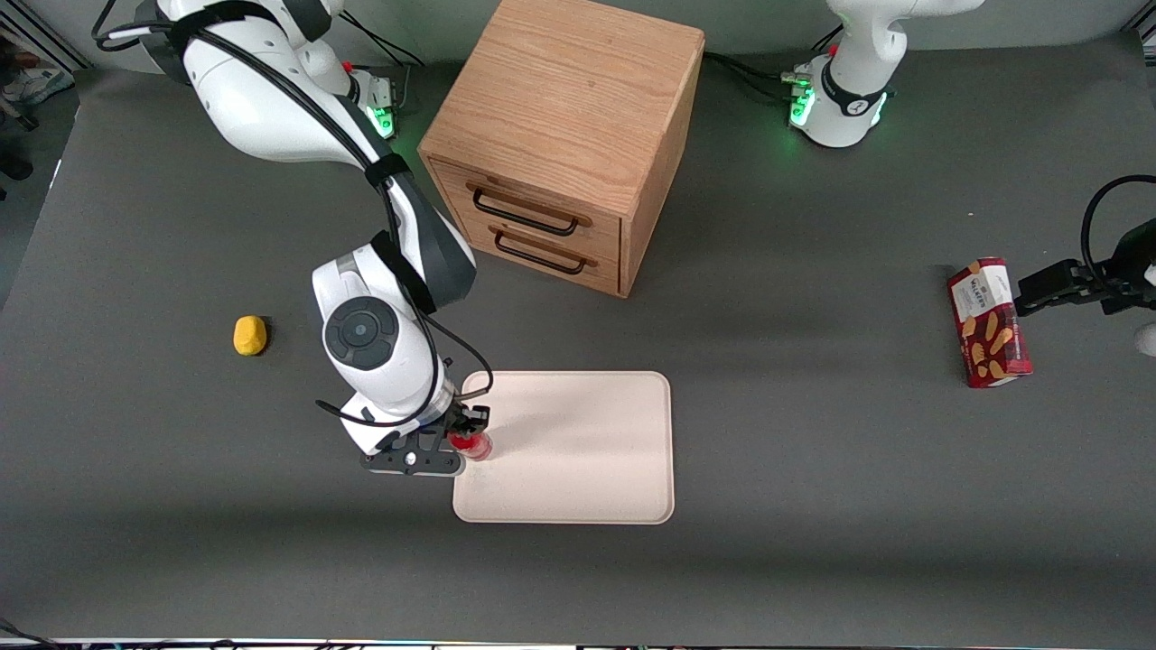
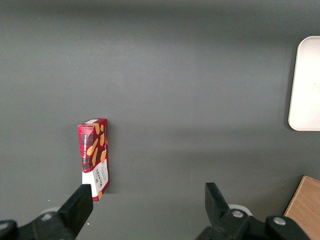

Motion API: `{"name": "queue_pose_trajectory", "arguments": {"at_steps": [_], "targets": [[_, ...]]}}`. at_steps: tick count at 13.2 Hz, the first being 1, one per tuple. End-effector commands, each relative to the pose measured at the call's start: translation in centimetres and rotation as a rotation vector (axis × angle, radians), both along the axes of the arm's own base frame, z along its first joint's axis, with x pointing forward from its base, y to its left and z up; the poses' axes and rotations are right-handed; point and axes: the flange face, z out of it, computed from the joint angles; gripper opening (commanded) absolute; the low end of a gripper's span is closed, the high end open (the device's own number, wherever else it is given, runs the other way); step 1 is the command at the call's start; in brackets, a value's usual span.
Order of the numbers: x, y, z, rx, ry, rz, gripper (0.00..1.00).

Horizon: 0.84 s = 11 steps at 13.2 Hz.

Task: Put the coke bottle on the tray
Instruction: 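Lower the bottle onto the white tray's edge with the right gripper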

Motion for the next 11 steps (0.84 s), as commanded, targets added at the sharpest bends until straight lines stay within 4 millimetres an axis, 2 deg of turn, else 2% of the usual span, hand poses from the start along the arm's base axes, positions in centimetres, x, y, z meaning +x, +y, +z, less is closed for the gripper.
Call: {"name": "queue_pose_trajectory", "arguments": {"at_steps": [1,4,5,6,7,8,11], "targets": [[0.0,-0.3,0.0,0.003,-0.01,0.01,0.0],[-0.1,-0.2,0.0,0.004,-0.008,0.01,0.0],[-0.2,-0.1,-0.1,0.004,-0.007,0.005,0.26],[-0.2,-0.2,-0.3,0.004,-0.002,-0.006,0.65],[-0.2,-0.1,-0.3,0.005,-0.004,-0.006,0.91],[-0.2,-0.1,-0.3,0.004,-0.002,-0.006,1.0],[-0.2,-0.3,1.4,0.006,-0.014,0.0,1.0]]}}
